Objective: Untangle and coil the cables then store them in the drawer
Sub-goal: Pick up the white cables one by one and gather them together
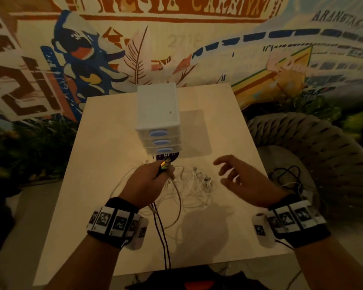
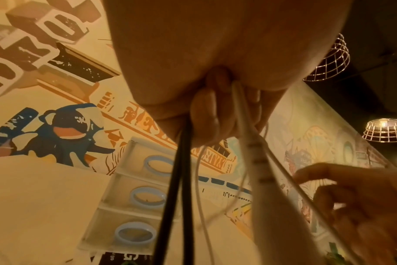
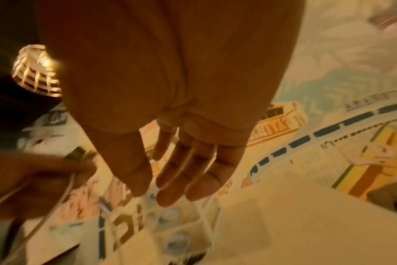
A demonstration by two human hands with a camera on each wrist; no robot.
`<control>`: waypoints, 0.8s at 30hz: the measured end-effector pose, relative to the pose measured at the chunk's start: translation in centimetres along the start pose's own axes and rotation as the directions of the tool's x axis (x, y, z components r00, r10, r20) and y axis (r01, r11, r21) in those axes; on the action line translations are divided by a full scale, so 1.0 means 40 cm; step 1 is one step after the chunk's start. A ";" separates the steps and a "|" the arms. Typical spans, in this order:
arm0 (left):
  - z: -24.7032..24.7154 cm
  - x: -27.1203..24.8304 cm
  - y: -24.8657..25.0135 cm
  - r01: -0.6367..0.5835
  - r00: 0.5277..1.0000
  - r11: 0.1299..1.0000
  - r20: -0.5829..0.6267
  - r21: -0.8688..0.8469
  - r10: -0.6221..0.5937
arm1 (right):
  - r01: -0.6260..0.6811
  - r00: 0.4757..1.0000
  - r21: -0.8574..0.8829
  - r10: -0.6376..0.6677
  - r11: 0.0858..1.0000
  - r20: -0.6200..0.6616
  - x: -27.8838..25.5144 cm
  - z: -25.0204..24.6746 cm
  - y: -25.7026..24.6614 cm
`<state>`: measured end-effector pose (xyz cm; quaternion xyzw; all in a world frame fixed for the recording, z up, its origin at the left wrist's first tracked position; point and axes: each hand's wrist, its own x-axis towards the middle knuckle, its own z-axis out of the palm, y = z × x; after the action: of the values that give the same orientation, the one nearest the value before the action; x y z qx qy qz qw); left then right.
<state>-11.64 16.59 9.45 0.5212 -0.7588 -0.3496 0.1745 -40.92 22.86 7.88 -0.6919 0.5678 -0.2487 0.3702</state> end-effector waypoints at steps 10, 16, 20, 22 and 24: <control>0.012 -0.024 0.018 -0.070 0.996 0.993 0.052 0.092 0.065 | -0.248 0.969 0.577 0.204 0.778 0.141 0.051 0.191 -0.050; 0.052 -0.048 0.032 -0.098 0.979 0.976 0.193 0.193 0.060 | -0.211 0.903 0.977 0.386 0.020 0.187 0.125 0.155 -0.070; 0.057 -0.060 0.024 -0.079 0.965 0.973 0.261 0.219 0.020 | -0.048 0.869 0.970 0.469 -0.239 0.158 0.143 0.133 -0.043; 0.056 -0.063 0.017 -0.075 0.954 0.968 0.299 0.240 -0.001 | 0.005 0.857 0.962 0.496 -0.274 0.137 0.146 0.121 -0.020; 0.056 -0.064 0.011 -0.050 0.945 0.970 0.325 0.237 -0.031 | 0.016 0.861 0.960 0.492 -0.279 0.129 0.140 0.109 0.006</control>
<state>-12.34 19.82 8.45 0.4698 -0.8165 -0.3352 -0.0167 -36.41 18.40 4.64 0.0445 0.3392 -0.6198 0.7063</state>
